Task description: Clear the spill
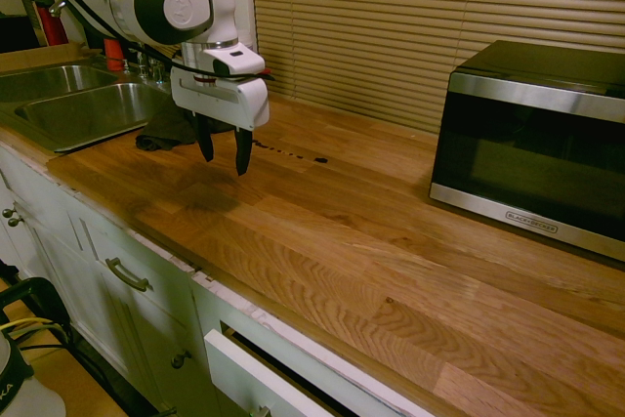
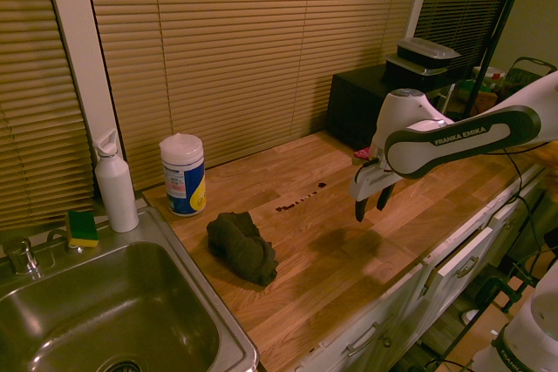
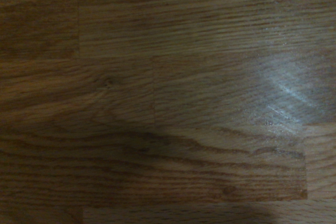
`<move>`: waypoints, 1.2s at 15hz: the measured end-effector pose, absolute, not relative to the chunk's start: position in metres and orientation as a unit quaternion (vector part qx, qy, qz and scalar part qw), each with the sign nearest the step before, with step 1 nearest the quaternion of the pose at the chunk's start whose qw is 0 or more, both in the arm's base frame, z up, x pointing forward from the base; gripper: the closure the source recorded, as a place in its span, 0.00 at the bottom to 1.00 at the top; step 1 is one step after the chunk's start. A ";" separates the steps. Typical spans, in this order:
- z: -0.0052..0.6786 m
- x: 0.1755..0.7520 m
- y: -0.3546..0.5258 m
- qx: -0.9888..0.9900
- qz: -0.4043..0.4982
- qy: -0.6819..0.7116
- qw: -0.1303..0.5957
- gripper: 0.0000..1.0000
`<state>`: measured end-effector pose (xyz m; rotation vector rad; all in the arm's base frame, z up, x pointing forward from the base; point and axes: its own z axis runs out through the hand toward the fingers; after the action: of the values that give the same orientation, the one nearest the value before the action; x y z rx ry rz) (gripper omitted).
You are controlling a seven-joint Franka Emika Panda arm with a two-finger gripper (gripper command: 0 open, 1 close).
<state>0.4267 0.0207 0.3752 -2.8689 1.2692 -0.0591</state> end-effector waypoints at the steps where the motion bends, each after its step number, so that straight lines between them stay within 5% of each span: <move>1: 0.375 0.427 0.021 -0.914 -0.019 0.405 0.003 0.00; 18: 0.438 0.477 0.219 -0.943 -0.075 0.324 0.022 0.00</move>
<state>0.4773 0.2194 0.4381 -2.9202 1.0049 -0.2322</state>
